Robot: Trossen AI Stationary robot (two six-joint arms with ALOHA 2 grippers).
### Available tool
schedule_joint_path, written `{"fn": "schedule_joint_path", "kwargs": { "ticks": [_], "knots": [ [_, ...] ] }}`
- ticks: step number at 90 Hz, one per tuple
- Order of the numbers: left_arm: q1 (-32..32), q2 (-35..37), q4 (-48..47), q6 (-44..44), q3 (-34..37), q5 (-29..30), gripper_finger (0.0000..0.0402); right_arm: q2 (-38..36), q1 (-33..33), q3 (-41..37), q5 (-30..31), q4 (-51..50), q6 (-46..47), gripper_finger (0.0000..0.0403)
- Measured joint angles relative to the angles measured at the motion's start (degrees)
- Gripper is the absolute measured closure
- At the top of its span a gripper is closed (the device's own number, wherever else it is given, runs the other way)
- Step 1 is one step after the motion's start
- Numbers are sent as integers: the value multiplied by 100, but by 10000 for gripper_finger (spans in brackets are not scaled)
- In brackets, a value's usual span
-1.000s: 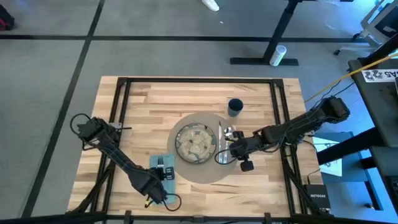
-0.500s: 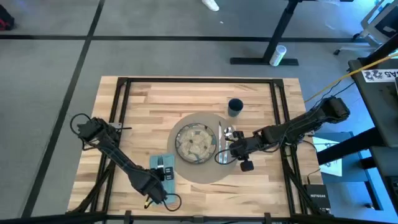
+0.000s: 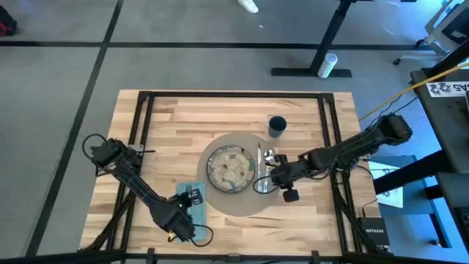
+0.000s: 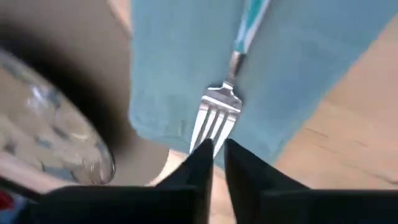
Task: Set table place
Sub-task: Adjust the blue table napkin
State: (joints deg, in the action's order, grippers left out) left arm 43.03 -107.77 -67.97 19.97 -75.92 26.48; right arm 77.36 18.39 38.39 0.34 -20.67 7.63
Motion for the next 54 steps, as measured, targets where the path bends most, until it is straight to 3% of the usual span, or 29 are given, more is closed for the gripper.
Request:
{"fn": "schedule_joint_path", "kwargs": {
  "ticks": [16,34,54],
  "knots": [
    [13,283,22,-2406,-284,-55,401,-2,-2,0,2,-20,9,340],
    [51,621,-30,-5488,-64,-167,401,-2,0,0,164,0,69,340],
    [44,620,101,-7486,621,-201,402,-2,-1,0,413,7,68,340]
  ]
}}
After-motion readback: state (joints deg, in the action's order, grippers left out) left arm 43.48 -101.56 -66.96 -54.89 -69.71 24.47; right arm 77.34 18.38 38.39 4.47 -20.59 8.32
